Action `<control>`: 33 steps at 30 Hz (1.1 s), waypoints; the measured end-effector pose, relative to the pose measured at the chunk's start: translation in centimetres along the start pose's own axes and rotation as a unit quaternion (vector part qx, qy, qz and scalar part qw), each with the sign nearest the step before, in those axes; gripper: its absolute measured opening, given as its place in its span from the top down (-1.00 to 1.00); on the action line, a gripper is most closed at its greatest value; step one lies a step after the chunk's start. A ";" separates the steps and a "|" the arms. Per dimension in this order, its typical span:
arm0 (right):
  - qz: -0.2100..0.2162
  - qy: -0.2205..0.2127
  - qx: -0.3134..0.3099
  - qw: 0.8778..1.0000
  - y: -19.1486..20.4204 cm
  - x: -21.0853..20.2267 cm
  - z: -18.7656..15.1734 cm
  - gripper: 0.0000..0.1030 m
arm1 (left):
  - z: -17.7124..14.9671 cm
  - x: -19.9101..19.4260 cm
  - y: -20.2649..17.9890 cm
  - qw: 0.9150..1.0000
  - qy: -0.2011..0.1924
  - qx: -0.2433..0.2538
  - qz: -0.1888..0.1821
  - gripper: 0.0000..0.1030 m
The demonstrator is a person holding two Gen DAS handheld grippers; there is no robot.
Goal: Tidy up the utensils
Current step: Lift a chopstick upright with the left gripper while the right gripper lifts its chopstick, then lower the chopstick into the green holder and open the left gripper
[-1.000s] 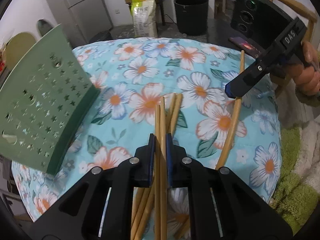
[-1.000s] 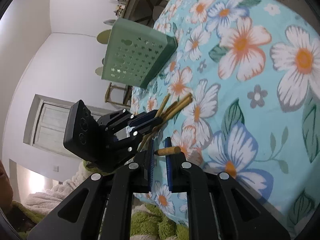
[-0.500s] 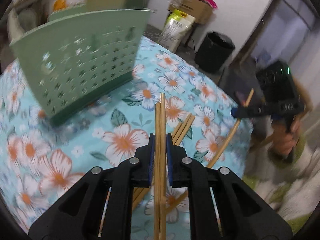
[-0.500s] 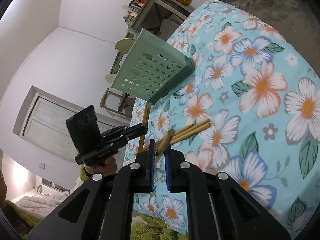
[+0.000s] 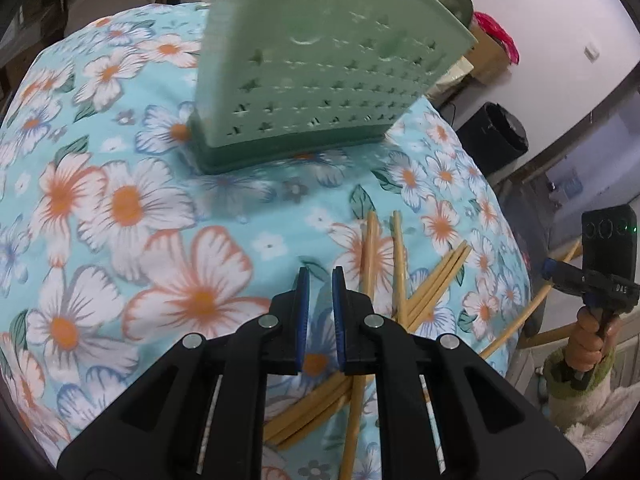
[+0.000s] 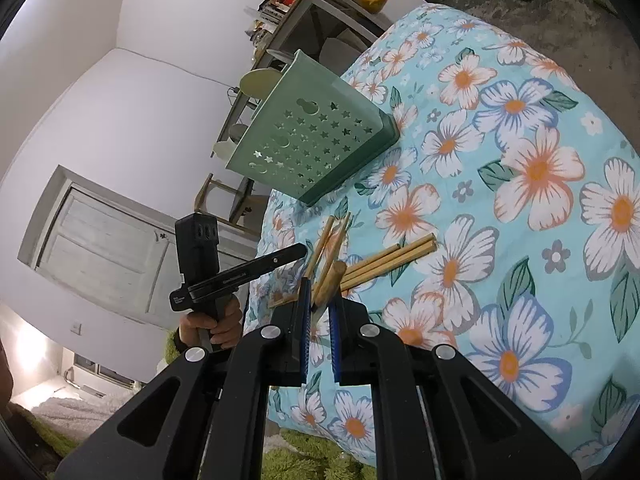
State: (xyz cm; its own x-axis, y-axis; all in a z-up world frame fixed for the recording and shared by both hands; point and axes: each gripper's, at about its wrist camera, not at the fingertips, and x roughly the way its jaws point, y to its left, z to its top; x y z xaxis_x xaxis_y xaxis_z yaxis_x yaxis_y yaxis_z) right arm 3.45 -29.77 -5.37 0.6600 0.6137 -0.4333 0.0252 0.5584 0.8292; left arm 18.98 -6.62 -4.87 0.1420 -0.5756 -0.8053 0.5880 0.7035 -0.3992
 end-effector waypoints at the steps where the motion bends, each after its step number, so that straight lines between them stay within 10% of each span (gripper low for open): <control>1: -0.002 -0.001 -0.002 1.000 0.2 0.1 0.1 0.83 | 0.0 -0.2 0.1 1.000 -0.002 0.001 -0.001 0.81; 15: -0.017 -0.017 -0.007 1.000 1.1 -0.4 -0.6 0.83 | 0.5 3.3 -2.7 0.997 0.028 0.066 0.021 0.67; 21: -0.029 -0.049 -0.034 0.998 2.5 -1.9 -0.2 0.85 | 0.4 2.8 -2.4 0.998 0.021 0.059 0.033 0.90; 33: -0.067 -0.128 -0.147 0.979 7.3 -4.9 1.1 0.87 | 1.2 -8.1 -5.2 0.992 -0.109 0.056 0.021 0.90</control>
State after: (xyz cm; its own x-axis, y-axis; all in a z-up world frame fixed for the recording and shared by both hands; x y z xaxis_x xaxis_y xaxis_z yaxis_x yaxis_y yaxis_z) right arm 1.26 -29.26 3.21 0.8325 0.3862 -0.3972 -0.0690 0.7836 0.6174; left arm 15.77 -6.10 4.24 0.3298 -0.6313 -0.7019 0.6608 0.6854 -0.3059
